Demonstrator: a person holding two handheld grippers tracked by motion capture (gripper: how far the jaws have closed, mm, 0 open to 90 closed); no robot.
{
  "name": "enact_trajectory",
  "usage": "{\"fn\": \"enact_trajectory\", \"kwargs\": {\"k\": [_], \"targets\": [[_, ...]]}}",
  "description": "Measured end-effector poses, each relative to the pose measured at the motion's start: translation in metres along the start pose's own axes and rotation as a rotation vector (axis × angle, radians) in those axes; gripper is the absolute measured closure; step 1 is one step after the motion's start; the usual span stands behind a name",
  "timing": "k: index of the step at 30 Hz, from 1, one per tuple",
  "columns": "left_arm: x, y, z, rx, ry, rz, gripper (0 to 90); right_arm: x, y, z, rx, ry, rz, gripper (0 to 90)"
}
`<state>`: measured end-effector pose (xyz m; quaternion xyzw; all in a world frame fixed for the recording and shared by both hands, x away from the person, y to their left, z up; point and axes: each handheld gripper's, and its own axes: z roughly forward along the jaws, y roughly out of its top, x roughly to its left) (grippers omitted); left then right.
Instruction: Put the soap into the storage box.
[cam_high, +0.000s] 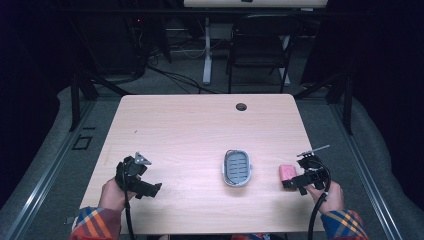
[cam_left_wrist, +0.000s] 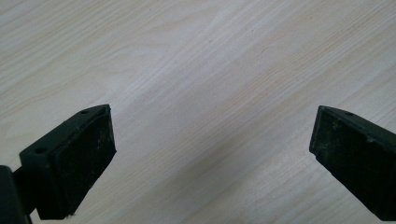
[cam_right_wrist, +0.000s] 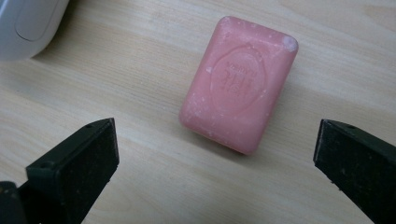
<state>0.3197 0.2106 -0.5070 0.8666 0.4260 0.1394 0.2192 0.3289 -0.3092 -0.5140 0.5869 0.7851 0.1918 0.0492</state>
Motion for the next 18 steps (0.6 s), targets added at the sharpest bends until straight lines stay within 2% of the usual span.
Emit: {"fn": "enact_trajectory", "kwargs": {"k": [9,10,11,18], "targets": [[-0.001,0.0,0.001,0.001,0.01,0.007,0.1,0.001,0.008,0.005,0.015,-0.022,0.024,0.2],[-0.001,0.0,0.001,0.001,0.01,0.008,0.1,0.003,0.01,0.008,0.002,-0.025,0.045,0.0],[-0.001,0.0,0.001,0.001,0.01,0.008,0.1,0.003,0.01,0.008,0.002,-0.025,0.045,0.0],[-0.001,0.0,0.001,0.004,0.0,0.01,0.1,0.004,0.023,0.016,0.045,-0.05,0.059,0.0]]}}
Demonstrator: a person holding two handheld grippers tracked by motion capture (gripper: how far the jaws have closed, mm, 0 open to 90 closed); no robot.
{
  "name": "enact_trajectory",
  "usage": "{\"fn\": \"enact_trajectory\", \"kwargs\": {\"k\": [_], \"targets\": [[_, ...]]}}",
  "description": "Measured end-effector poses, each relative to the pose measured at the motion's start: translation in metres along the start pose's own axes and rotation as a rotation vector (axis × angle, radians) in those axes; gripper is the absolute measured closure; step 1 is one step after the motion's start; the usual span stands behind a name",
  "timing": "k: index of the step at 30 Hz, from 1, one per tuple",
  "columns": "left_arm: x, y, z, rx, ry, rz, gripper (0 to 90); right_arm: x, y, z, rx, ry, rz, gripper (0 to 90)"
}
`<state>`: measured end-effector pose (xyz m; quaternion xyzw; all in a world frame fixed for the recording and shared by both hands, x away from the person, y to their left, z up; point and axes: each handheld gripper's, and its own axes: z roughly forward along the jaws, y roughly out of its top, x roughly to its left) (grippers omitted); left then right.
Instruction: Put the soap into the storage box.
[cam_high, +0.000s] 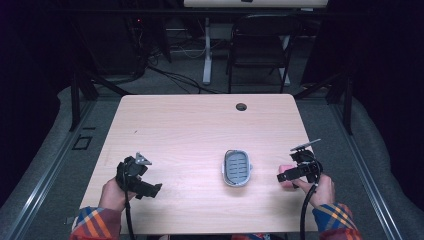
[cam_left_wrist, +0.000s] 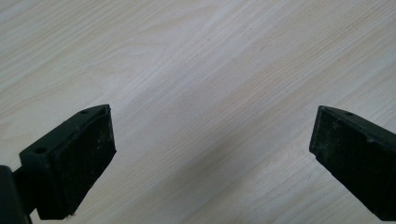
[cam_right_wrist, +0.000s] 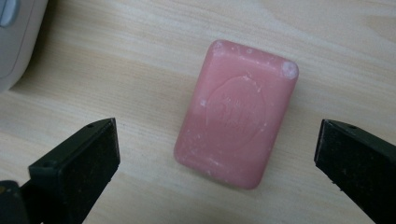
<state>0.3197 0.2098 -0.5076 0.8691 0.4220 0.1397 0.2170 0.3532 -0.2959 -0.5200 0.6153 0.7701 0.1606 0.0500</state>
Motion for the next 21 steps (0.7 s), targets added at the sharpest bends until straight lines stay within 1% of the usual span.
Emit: {"fn": "enact_trajectory", "kwargs": {"k": [1,2,3,4,6,7,9,10,11,12,13,14,15,16,17,18,19,21], "targets": [[0.0,0.0,0.0,0.001,0.0,0.001,0.1,-0.001,0.003,0.002,0.011,-0.003,0.004,0.0],[0.0,0.0,0.0,0.002,0.001,0.001,0.1,-0.001,0.004,0.004,0.003,-0.006,0.018,0.0],[0.0,0.0,0.0,0.002,0.001,0.001,0.1,-0.002,0.005,0.005,0.015,-0.005,0.024,0.1],[0.0,0.0,0.0,0.002,0.001,0.001,0.1,-0.002,0.005,0.005,0.015,-0.005,0.024,0.1],[0.0,0.0,0.0,0.002,0.001,0.001,0.1,-0.004,0.008,0.008,-0.003,0.002,0.054,3.7],[0.0,0.0,0.0,0.002,0.001,0.001,0.1,-0.004,0.01,0.008,0.012,-0.013,0.051,4.8],[0.0,0.0,0.0,0.002,0.001,0.0,0.1,-0.004,0.011,0.008,0.018,-0.013,0.046,5.2],[0.0,0.0,0.0,0.002,0.001,0.001,0.1,-0.004,0.012,0.011,0.01,-0.018,0.061,6.9],[0.0,0.0,0.0,0.002,0.001,0.001,0.1,-0.004,0.012,0.011,0.01,-0.018,0.061,6.9],[0.0,0.0,0.0,0.004,-0.001,0.001,0.1,-0.005,0.014,0.011,0.032,-0.02,0.054,7.8],[0.0,0.0,0.0,0.004,-0.001,0.002,0.1,-0.004,0.013,0.013,0.02,-0.026,0.068,9.4],[0.0,0.0,0.0,0.006,-0.002,0.003,0.1,-0.006,0.014,0.013,0.037,-0.019,0.058,11.3],[0.0,0.0,0.0,0.006,-0.002,0.003,0.1,-0.007,0.014,0.013,0.047,-0.025,0.062,13.9],[0.0,0.0,0.0,0.006,-0.002,0.004,0.1,-0.007,0.014,0.014,0.049,-0.02,0.062,13.9],[0.0,0.0,0.0,0.007,-0.002,0.005,0.2,-0.008,0.014,0.015,0.046,-0.024,0.073,14.5],[-0.001,0.0,0.0,0.009,0.0,0.005,0.2,-0.009,0.014,0.015,0.06,-0.015,0.065,15.0],[-0.001,0.0,0.0,0.009,0.0,0.005,0.2,-0.008,0.014,0.017,0.052,-0.019,0.076,15.6],[-0.001,0.0,0.001,0.01,0.001,0.006,0.2,-0.009,0.015,0.017,0.068,-0.005,0.073,16.7]]}}
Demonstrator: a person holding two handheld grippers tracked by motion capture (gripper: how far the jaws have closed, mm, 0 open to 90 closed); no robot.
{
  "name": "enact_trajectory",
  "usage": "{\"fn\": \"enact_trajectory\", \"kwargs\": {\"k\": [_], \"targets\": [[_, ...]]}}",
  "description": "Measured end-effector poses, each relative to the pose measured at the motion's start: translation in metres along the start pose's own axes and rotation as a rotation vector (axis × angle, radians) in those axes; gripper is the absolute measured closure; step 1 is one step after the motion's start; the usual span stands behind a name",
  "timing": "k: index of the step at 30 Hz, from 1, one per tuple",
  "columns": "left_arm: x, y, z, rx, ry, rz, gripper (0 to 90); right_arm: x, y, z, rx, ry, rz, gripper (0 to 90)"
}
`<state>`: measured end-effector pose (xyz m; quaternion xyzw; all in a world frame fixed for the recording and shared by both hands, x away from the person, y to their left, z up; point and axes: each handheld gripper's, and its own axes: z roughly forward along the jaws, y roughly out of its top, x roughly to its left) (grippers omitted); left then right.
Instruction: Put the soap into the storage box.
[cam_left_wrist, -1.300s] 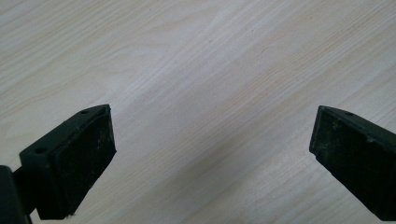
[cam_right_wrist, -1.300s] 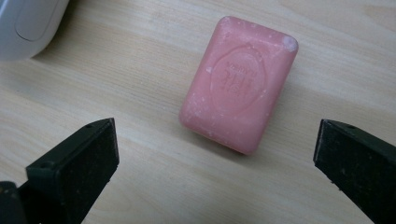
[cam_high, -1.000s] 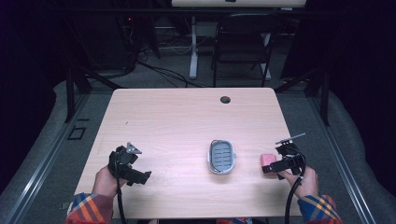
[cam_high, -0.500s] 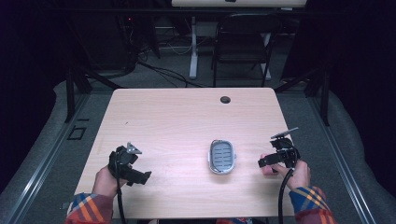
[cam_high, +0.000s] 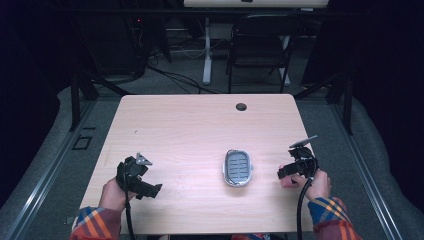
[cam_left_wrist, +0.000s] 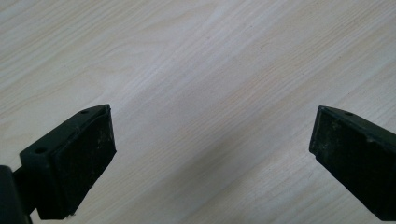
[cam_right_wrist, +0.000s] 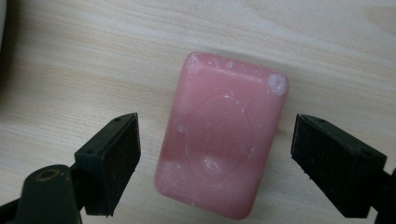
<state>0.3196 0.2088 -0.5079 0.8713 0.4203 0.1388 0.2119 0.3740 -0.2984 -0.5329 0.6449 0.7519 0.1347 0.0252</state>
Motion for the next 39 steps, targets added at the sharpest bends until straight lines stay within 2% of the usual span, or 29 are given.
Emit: {"fn": "enact_trajectory", "kwargs": {"k": [4,5,16,25,26,29,32,39], "targets": [[0.0,0.0,0.0,0.0,0.0,-0.003,0.2,0.001,0.0,0.002,0.002,-0.002,-0.003,20.9],[0.0,0.0,0.0,0.0,0.0,-0.002,0.2,0.001,0.001,0.001,0.021,-0.008,-0.013,23.9],[-0.001,0.0,0.0,0.001,0.001,-0.002,0.3,0.0,0.001,0.008,0.045,-0.004,0.023,33.6],[-0.001,0.0,0.0,0.005,0.0,0.004,0.4,0.001,0.001,0.011,0.057,-0.006,0.014,35.8],[-0.001,0.0,0.0,0.004,0.001,0.004,0.4,0.0,0.001,0.01,0.072,-0.017,-0.001,35.8],[-0.001,0.0,0.0,0.006,0.0,0.005,0.4,0.001,0.001,0.01,0.07,-0.018,0.0,36.0],[-0.001,0.0,0.0,0.005,0.0,0.005,0.4,0.0,0.0,0.011,0.052,0.001,0.014,36.1],[-0.002,0.0,0.001,0.004,0.003,0.007,0.5,0.0,0.0,0.011,0.061,-0.002,0.004,36.2]]}}
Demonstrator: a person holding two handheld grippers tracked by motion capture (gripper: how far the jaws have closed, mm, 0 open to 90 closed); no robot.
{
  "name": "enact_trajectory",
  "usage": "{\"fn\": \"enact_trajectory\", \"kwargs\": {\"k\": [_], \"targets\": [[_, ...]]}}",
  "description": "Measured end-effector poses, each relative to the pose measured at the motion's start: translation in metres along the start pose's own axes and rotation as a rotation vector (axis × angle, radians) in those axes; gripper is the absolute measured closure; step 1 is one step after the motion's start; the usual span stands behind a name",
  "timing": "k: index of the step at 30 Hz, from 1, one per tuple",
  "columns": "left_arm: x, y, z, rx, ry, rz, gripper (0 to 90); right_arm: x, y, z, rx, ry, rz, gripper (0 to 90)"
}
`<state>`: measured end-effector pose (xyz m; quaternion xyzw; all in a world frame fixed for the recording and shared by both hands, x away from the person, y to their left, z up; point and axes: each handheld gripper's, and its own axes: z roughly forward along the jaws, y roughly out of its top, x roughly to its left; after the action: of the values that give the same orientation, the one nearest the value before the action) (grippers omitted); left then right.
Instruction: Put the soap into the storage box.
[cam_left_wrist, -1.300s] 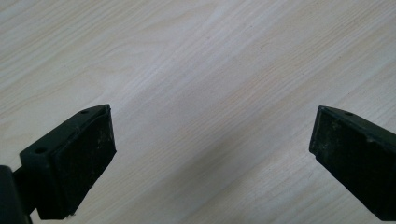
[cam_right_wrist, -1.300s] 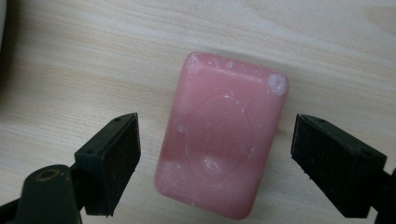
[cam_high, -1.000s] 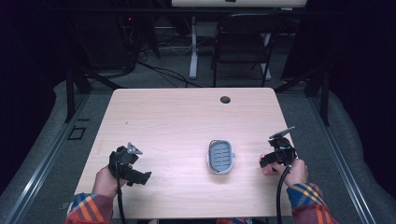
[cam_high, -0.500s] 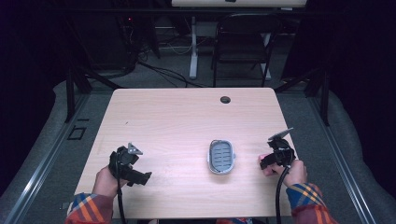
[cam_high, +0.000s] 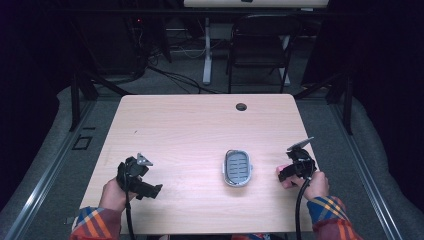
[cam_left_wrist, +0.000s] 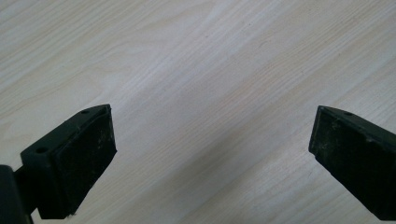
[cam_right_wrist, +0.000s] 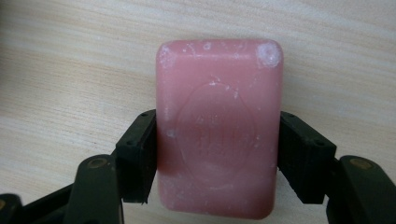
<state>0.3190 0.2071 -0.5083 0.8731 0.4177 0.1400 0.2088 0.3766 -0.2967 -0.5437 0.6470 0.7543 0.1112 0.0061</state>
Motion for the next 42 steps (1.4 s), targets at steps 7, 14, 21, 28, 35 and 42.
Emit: {"fn": "enact_trajectory", "kwargs": {"k": [7,14,21,28,35,42], "targets": [[0.0,0.0,0.0,0.0,-0.001,0.001,0.4,-0.002,0.0,-0.001,0.005,0.016,0.002,36.3],[0.0,0.0,0.0,-0.001,-0.002,0.0,0.4,-0.004,0.0,-0.005,0.004,0.038,-0.008,36.4],[0.0,0.0,0.0,-0.003,-0.003,-0.001,0.4,-0.001,-0.001,-0.007,-0.007,0.041,-0.018,36.4],[0.0,0.0,0.0,-0.003,-0.003,0.0,0.4,0.0,-0.001,-0.01,-0.011,0.05,-0.04,36.4],[0.0,0.0,0.0,-0.001,-0.001,0.002,0.4,0.003,-0.001,-0.014,-0.003,0.047,-0.067,36.4],[0.002,-0.001,0.0,-0.004,-0.007,-0.001,0.4,0.008,0.004,-0.021,0.005,0.034,-0.096,36.4]]}}
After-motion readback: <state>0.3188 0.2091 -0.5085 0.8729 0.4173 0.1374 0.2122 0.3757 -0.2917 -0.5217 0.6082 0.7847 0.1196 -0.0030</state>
